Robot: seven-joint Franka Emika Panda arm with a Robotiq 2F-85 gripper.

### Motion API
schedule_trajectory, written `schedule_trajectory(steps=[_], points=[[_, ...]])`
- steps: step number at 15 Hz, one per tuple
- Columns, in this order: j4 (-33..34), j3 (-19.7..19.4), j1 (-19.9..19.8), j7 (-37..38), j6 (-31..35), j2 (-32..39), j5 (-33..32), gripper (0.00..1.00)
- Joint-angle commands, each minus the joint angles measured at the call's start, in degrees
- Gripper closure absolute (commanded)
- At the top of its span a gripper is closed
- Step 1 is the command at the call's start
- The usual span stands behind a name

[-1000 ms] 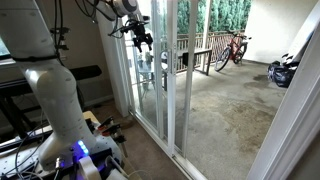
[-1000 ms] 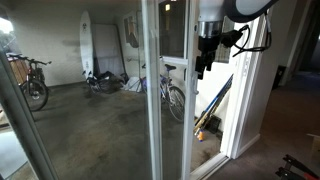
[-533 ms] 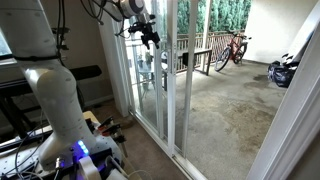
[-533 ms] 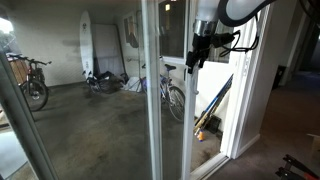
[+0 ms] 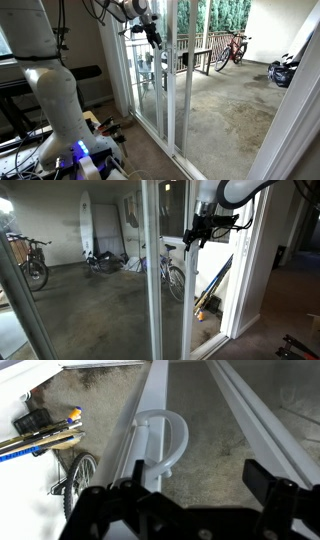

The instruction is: Slide the glass door to the right

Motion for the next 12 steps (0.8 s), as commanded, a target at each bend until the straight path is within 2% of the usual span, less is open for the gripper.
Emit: schedule_trajectory(steps=[1,12], points=[[-0.73,-1.40,0.06,3.60,-0.36,-1.02,0.45,0.00],[-0.33,-5.24,-1.41,6.50,0.09,-0.09,1.57,0.00]])
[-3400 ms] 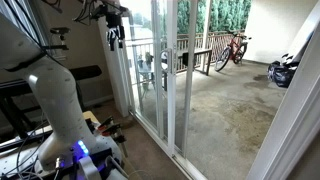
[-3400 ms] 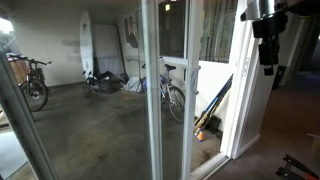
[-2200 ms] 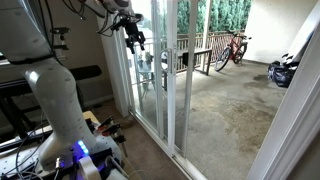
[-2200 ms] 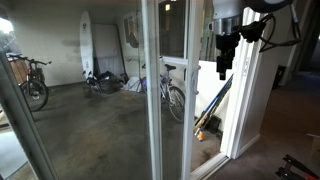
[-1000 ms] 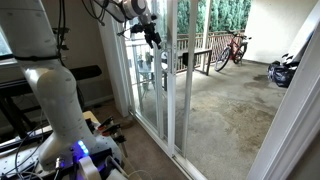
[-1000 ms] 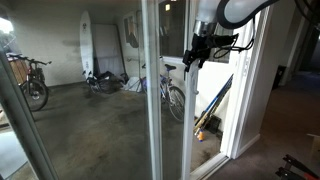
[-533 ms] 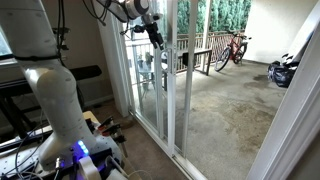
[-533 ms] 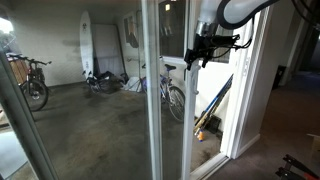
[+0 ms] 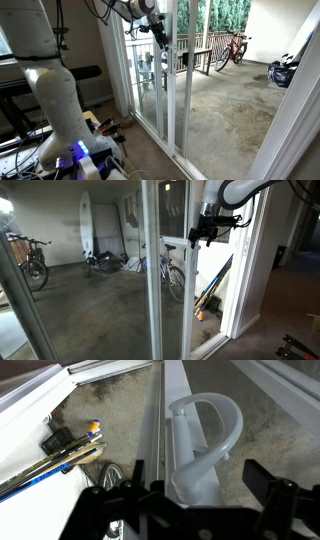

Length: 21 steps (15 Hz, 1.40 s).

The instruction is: Slide the glass door to the right

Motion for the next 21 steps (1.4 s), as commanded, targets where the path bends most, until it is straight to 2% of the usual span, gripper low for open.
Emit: schedule_trajectory(steps=[1,2,3,5,10,17,21], points=[[0.11,-0.23,-0.35,-0.57,-0.70,0.35,3.01,0.00],[0.31,-0.17,-0.19,-3.16,-1.16,0.60,6.05,0.00],[0.13,-0.26,-0.24,-0.42,-0.34,0.28,2.38,0.00],[0.13,-0.20,-0.12,-1.33,-0.36,0.55,4.43,0.00],[0.11,-0.17,-0.10,-1.35,-0.03,0.72,4.45,0.00],[-1.15,-1.76,-1.07,-1.96,4.51,1.40,5.23,0.00],[-2.00,-3.19,-2.07,-2.18,4.68,1.52,5.48,0.00]])
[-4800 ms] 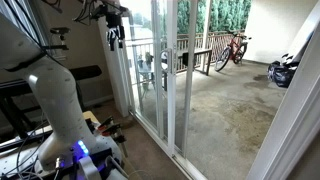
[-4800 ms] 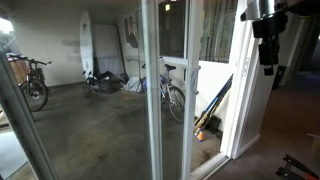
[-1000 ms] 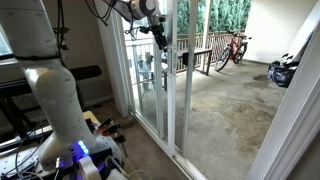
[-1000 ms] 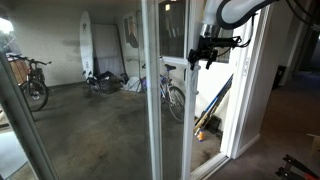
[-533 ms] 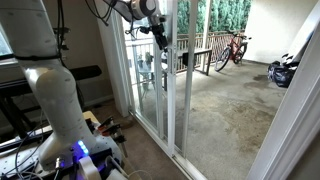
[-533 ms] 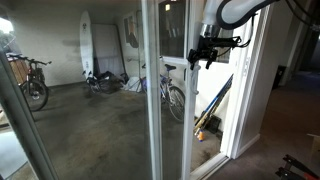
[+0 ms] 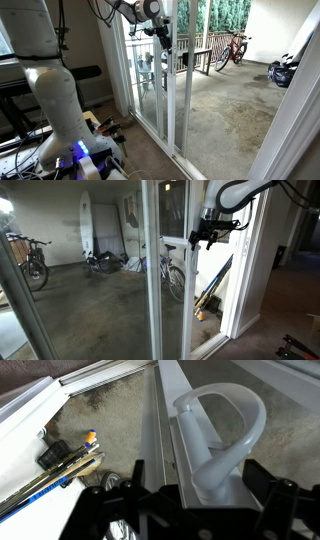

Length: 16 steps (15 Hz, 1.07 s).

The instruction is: Slide the glass door to the right

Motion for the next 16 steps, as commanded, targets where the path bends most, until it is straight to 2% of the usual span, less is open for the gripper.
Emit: schedule_trajectory(steps=[1,9,16], points=[[-2.27,-1.21,-1.52,-1.12,1.76,-0.83,1.15,0.00],[-7.87,-4.64,-4.47,-4.14,0.57,-5.80,3.65,0.00],[-8.29,-7.53,-7.54,-11.29,0.81,-6.15,7.44,0.00]])
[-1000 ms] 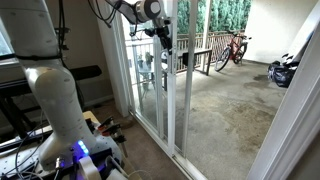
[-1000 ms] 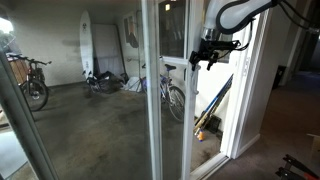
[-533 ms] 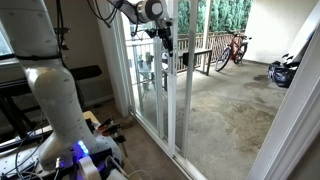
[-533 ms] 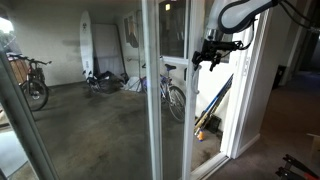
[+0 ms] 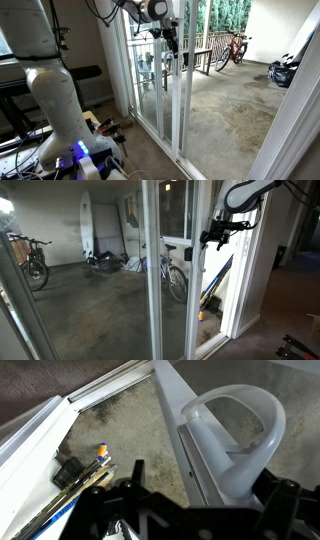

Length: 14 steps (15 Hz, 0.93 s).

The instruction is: Slide the glass door to the right

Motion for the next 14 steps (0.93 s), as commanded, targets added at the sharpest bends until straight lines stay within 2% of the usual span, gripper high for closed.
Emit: schedule_trajectory(steps=[1,14], points=[[-3.76,-3.23,-4.52,-7.38,-0.37,-3.22,1.74,0.00],[-0.85,-10.22,-11.30,-23.80,-2.39,-0.17,12.72,0.00]])
